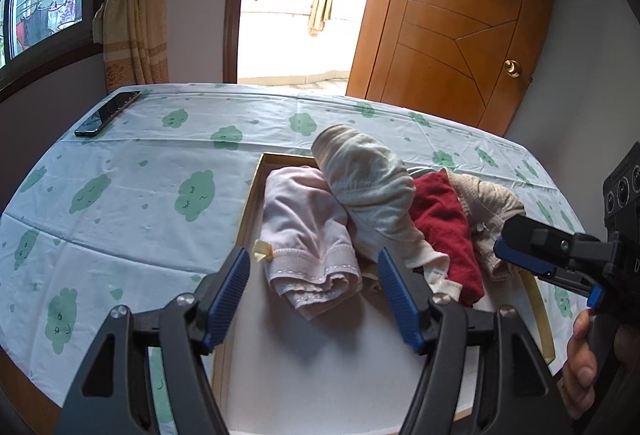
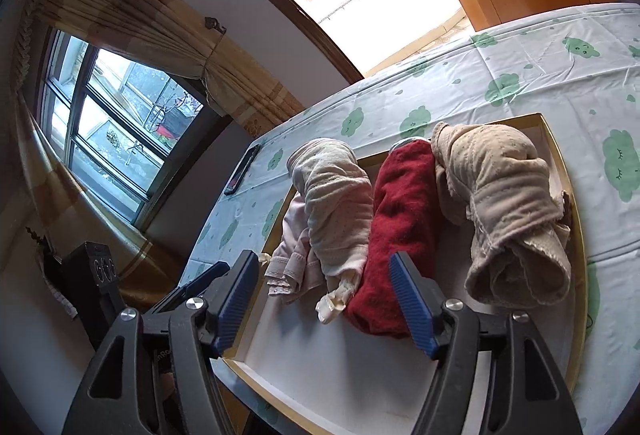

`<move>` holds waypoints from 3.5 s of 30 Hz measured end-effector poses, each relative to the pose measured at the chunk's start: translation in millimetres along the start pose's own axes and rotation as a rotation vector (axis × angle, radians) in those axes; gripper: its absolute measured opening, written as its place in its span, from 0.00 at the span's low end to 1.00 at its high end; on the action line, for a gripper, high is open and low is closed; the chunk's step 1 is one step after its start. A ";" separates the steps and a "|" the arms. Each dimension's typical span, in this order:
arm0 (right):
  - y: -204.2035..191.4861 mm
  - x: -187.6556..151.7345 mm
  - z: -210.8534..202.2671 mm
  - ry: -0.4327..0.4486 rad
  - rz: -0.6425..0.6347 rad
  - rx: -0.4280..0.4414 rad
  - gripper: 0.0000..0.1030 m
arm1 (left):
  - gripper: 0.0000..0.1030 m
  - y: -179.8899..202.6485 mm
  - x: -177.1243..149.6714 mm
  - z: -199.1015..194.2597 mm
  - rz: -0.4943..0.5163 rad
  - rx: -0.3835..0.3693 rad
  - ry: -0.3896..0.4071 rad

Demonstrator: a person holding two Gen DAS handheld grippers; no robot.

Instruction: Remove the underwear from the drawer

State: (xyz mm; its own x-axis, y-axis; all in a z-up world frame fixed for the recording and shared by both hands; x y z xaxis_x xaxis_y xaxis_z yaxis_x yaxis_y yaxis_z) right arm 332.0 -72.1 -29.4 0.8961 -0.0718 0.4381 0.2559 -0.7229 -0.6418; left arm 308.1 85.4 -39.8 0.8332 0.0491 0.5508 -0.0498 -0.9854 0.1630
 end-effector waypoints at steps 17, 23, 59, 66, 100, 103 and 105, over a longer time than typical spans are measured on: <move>-27.5 -123.4 -28.4 -0.133 -0.243 -0.003 0.72 | 0.65 4.9 -90.2 -39.7 0.110 0.015 0.028; -27.7 -188.0 -21.9 -0.209 -0.345 -0.023 0.73 | 0.65 3.2 -128.9 -44.5 0.145 0.036 0.018; 37.1 -275.0 35.5 -0.366 -0.366 -0.184 0.75 | 0.65 17.7 -264.1 54.4 0.749 0.243 -0.382; 40.7 -275.9 38.2 -0.368 -0.359 -0.180 0.75 | 0.65 18.7 -271.2 70.4 0.866 0.302 -0.420; 38.9 -290.1 54.1 -0.459 -0.378 -0.173 0.77 | 0.27 11.4 -280.0 92.0 0.840 0.441 -0.344; 40.7 -288.9 56.4 -0.461 -0.376 -0.175 0.77 | 0.22 6.9 -280.1 88.9 0.827 0.416 -0.357; 42.8 -287.6 57.3 -0.463 -0.376 -0.175 0.77 | 0.20 4.5 -281.5 85.4 0.805 0.385 -0.369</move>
State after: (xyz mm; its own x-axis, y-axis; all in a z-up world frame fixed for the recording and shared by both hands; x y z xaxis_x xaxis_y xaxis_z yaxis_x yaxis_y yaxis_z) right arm 106.0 -43.0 -218.9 0.8308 0.4864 0.2704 0.5560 -0.7460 -0.3665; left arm 120.5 53.3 -264.1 0.7519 -0.6547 0.0778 -0.5528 -0.6903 -0.4668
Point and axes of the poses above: each gripper's, at about its wrist camera, not at the fingertips, and z roughly the way its jaws point, y to its right, x to its top, the point moved 10 cm from there along z, roughly the way its jaws point, and after that the axes turned 13 degrees about -y, right-handed, at the moved point
